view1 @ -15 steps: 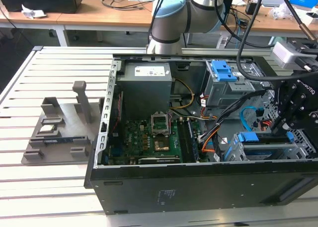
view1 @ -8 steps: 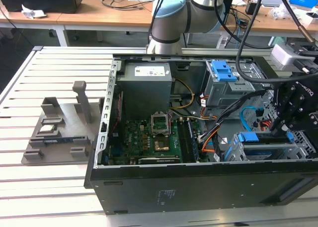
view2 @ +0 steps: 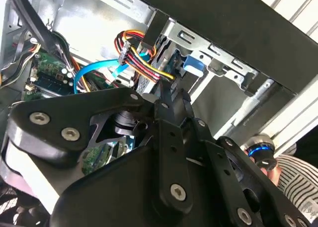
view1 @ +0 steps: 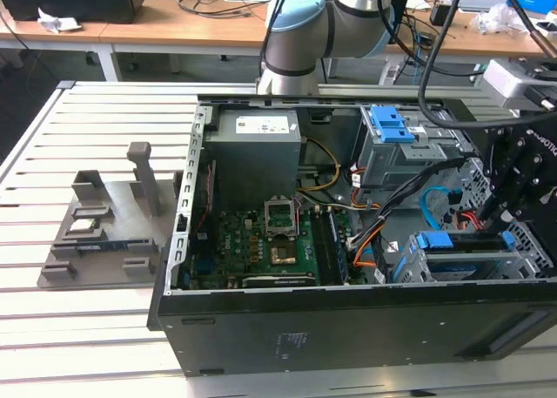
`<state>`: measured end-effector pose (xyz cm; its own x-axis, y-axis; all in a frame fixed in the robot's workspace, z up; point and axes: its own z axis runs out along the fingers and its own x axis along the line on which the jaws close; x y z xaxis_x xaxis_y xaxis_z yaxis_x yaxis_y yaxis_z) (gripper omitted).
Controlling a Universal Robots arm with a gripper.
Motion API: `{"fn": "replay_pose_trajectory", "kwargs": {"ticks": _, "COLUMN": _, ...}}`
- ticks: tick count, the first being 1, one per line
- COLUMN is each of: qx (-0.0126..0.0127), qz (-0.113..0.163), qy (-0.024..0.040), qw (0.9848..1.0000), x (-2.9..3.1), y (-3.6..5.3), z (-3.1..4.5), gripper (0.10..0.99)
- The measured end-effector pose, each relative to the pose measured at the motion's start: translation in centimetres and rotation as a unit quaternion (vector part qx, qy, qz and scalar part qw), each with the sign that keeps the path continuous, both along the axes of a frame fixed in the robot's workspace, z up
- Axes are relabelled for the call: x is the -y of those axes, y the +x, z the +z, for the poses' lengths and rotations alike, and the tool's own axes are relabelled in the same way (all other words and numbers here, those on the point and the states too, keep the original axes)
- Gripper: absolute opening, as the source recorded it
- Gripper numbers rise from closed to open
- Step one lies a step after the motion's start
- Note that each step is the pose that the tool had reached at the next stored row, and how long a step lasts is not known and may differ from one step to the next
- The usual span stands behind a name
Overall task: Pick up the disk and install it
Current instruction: 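Insert the first disk wire, then insert the second disk wire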
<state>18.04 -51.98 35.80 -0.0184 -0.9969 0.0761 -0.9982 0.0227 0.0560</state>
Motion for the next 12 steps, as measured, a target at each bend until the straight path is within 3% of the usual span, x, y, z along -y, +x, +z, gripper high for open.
{"fn": "replay_pose_trajectory", "kwargs": {"ticks": 2, "qx": 0.0, "qz": 0.0, "qy": -0.0011, "qw": 1.0, "x": -0.1, "y": -0.01, "z": 1.42, "gripper": 0.106}}
{"fn": "replay_pose_trajectory", "kwargs": {"ticks": 4, "qx": 0.0, "qz": 0.0, "qy": -0.0011, "qw": 1.0, "x": -0.1, "y": 0.0, "z": 3.15, "gripper": 0.106}}
{"fn": "replay_pose_trajectory", "kwargs": {"ticks": 10, "qx": 0.0, "qz": 0.0, "qy": -0.0011, "qw": 1.0, "x": -0.1, "y": 0.0, "z": 3.27, "gripper": 0.114}}
{"fn": "replay_pose_trajectory", "kwargs": {"ticks": 12, "qx": 0.0, "qz": 0.0, "qy": -0.0011, "qw": 1.0, "x": -0.1, "y": 0.0, "z": 3.28, "gripper": 0.235}}
